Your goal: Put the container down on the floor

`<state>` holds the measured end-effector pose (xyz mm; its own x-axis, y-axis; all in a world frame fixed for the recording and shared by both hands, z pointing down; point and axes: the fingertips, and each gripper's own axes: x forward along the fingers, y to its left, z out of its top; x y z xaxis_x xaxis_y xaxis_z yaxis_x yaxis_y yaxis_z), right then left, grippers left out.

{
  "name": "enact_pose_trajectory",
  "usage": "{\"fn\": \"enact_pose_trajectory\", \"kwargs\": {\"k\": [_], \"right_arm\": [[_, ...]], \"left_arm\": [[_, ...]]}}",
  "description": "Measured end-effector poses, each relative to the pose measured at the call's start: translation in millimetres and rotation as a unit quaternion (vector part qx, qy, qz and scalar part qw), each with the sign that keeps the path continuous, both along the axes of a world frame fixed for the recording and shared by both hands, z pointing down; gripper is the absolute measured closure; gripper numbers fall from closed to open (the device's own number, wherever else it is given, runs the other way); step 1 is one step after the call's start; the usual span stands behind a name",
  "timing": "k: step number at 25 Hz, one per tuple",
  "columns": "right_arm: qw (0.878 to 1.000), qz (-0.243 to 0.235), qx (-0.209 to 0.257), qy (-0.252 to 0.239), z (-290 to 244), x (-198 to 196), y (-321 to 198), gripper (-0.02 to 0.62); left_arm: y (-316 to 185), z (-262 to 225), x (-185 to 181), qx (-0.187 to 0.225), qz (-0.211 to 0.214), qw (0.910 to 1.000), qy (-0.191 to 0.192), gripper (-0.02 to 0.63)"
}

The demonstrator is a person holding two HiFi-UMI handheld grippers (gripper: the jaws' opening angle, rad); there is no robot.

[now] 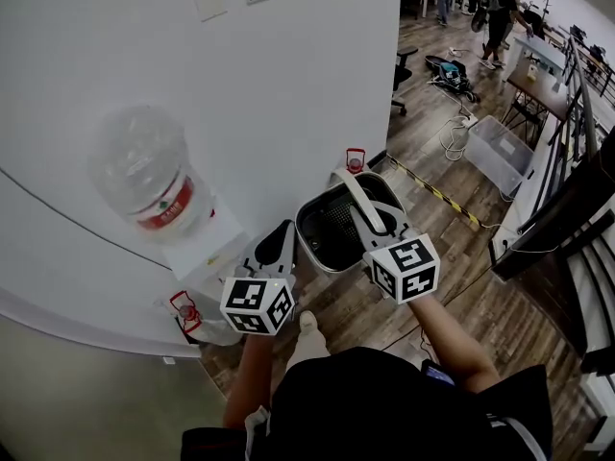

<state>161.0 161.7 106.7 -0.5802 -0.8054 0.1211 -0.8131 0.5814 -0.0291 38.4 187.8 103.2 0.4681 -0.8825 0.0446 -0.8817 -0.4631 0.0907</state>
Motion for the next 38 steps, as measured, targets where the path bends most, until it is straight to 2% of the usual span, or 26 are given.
{"fn": "enact_pose_trajectory", "kwargs": {"k": [10, 20, 38], "right_arm": [[1.0, -0.01, -0.008, 0.004, 0, -23, -44, 0.561], [1.0, -0.014, -0.015, 0.005, 1, -56, -109, 0.561], [0.998, 0.035, -0.049, 0.009, 12, -127, -223, 0.561]], "left_arm": [[-45, -4, -23, -0.002, -0.011, 0.9999, 0.008, 0.592], [-106, -4, -61, -0.006, -0.027, 0.9996, 0.01, 0.592], [-222, 8, -128, -0.047, 0.017, 0.9984, 0.028, 0.592]]}}
